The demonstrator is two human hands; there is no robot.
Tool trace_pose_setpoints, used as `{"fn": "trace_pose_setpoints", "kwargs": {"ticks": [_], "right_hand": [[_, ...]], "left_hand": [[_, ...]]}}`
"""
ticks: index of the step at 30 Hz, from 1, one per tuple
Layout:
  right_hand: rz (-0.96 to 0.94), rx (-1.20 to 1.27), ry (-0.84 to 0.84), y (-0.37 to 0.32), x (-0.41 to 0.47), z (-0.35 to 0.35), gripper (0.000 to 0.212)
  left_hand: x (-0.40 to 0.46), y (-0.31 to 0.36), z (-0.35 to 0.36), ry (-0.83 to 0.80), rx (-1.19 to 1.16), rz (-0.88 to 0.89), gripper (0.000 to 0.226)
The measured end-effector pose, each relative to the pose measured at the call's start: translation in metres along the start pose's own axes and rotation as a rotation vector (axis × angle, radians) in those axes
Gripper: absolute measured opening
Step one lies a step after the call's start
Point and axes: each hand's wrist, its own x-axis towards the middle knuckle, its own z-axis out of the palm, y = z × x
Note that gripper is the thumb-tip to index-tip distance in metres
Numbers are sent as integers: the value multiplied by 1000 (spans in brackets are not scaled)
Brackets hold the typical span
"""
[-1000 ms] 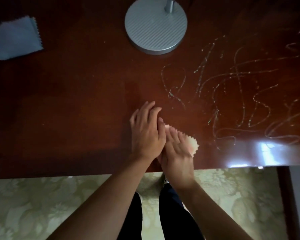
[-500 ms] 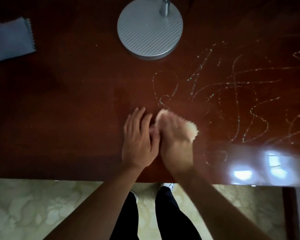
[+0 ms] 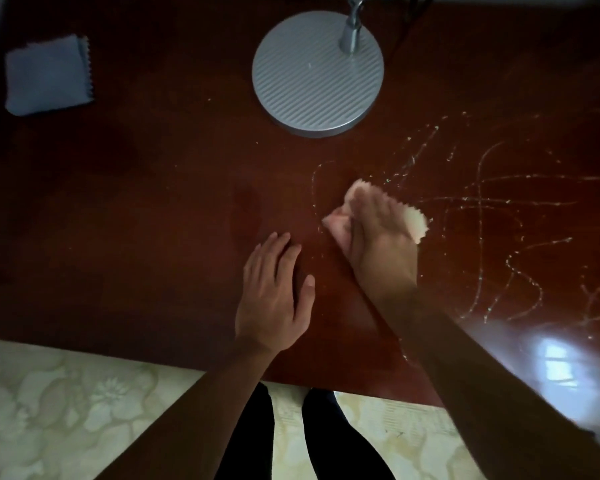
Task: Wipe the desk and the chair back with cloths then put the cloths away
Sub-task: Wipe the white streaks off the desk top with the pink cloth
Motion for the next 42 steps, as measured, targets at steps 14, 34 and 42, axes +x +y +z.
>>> {"fn": "trace_pose_setpoints", "kwargs": {"ticks": [14,34,42], "right_hand": [[72,91,-10,26,35,-14,85],[6,143,-11,-12,84,12,38],[-321,191,-199,-12,-35,-14,43]], "left_hand": [[1,-2,-4,-33,-89,5,59],[0,-3,-4,-31,-213,18,59],[-2,-4,-4,-16,-266,34,57]]}}
